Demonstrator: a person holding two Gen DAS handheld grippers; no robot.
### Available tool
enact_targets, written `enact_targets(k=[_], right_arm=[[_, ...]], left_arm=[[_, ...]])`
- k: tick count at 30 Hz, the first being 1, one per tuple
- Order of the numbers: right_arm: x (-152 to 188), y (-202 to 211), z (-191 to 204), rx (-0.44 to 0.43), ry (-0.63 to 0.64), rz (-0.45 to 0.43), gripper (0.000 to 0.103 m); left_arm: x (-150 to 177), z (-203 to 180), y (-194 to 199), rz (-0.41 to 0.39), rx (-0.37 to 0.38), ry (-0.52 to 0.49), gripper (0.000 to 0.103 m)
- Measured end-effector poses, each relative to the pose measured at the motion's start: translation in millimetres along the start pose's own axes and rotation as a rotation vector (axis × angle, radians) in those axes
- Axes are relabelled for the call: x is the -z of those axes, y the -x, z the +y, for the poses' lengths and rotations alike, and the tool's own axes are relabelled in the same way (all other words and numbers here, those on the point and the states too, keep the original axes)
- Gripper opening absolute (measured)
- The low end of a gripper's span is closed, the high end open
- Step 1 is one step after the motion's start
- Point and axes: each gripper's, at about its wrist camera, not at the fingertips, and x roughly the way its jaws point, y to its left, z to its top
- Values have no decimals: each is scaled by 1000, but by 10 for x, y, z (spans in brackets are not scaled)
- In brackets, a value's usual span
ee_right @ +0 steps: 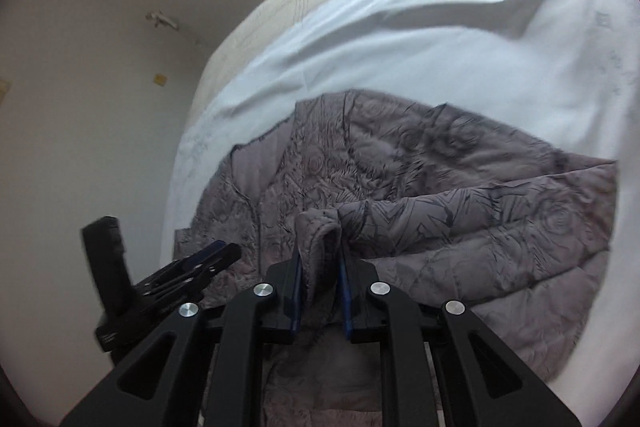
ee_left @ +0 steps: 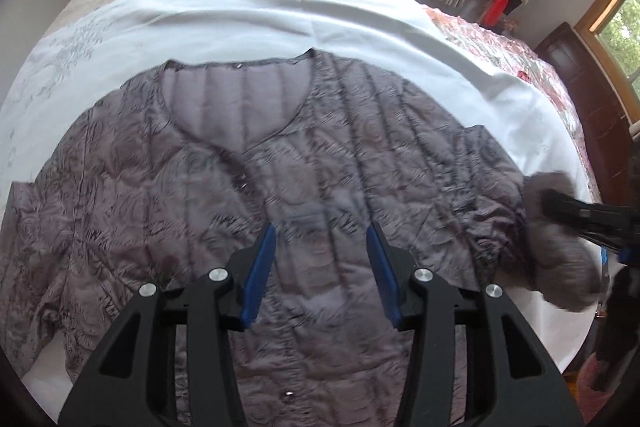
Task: Fold large clothes
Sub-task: 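Fold the held sleeve across the jacket body with the right tool, release, then grasp the other sleeve cuff with the left tool, fold it across, release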
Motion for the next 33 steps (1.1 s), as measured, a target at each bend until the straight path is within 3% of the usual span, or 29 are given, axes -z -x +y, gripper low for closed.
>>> enact_targets(k=[4, 6, 8, 12, 15, 18, 20, 21, 22, 26, 29, 33], right_arm=[[19, -383, -33, 26, 4, 63, 16], [20, -491, -62, 0, 7, 91, 27], [37, -494, -61, -44, 12, 97, 31], [99, -182, -55, -118, 33, 63, 32], [147, 199, -125, -57, 58, -9, 32], [224, 532, -318, 15, 46, -66, 32], [301, 716, -487, 79, 30, -98, 32], [331, 781, -582, 111, 20, -111, 32], [354, 832, -656, 138, 7, -121, 32], [455, 947, -924, 165, -52, -144, 32], [478, 951, -1055, 185, -79, -161, 32], [469, 956, -1118, 137, -101, -189, 32]], left_arm=[[37, 74, -52, 15, 12, 8, 49], [46, 67, -69, 23, 36, 7, 53], [58, 39, -83, 36, 77, 8, 55], [100, -149, -98, 55, 198, -18, 65], [149, -346, -200, 90, 257, -44, 70], [199, -575, -433, 150, 270, -67, 69], [235, -665, -568, 188, 292, -59, 60], [253, -706, -638, 206, 304, -57, 47], [274, -754, -709, 218, 296, -55, 43], [284, -814, -735, 187, 271, -43, 6], [265, -814, -531, 115, 267, -44, 3], [197, -708, -11, -25, 252, -58, 3]])
